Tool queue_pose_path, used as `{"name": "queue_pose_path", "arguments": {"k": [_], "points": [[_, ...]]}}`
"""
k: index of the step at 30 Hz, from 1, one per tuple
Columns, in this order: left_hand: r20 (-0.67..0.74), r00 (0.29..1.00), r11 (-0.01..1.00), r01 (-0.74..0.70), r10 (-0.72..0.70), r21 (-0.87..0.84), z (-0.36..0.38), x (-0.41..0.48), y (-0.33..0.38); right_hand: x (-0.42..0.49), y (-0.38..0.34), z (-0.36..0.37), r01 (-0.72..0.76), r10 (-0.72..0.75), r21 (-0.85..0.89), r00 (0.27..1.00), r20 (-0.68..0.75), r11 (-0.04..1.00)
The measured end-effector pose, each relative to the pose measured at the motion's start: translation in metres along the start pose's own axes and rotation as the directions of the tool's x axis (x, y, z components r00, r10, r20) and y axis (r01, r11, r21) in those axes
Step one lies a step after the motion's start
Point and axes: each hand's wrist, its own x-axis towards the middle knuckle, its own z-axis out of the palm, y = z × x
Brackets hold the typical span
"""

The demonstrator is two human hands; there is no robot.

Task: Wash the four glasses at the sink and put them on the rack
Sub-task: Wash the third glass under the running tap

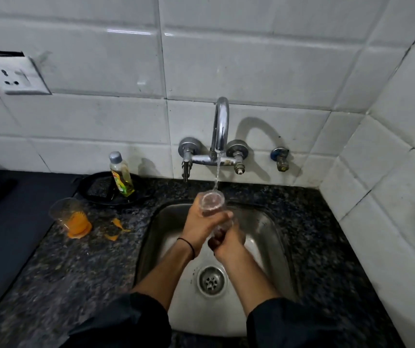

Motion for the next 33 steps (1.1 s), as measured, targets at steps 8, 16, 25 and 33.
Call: {"name": "queue_pose_path", "arguments": {"k": [8,16,25,33], "points": [[0.047,0.994,0.971,-0.106,0.098,0.216,-0.001,-0.008,0.01,-0.009,0.002,-0.027,0.544,-0.508,-0.67,0.815,0.279,0.505],[0.118,0.993,0.98,-0.024,0.001,0.2,-0.011,-0.029,0.025,-0.014,0.0,-0.037,0.698,-0.348,-0.67,0.711,0.611,0.25],[0.135,0.991,0.945,-0.06,0.017,0.321,-0.075,-0.047,0.038,-0.019,0.003,-0.052,0.72,-0.359,-0.549,0.691,0.628,0.425],[-0.076,0.995,0.872,-0.021,0.067,0.49,-0.114,-0.057,0.02,-0.024,0.025,-0.022,0.745,-0.453,-0.619,0.654,0.606,0.248]]}}
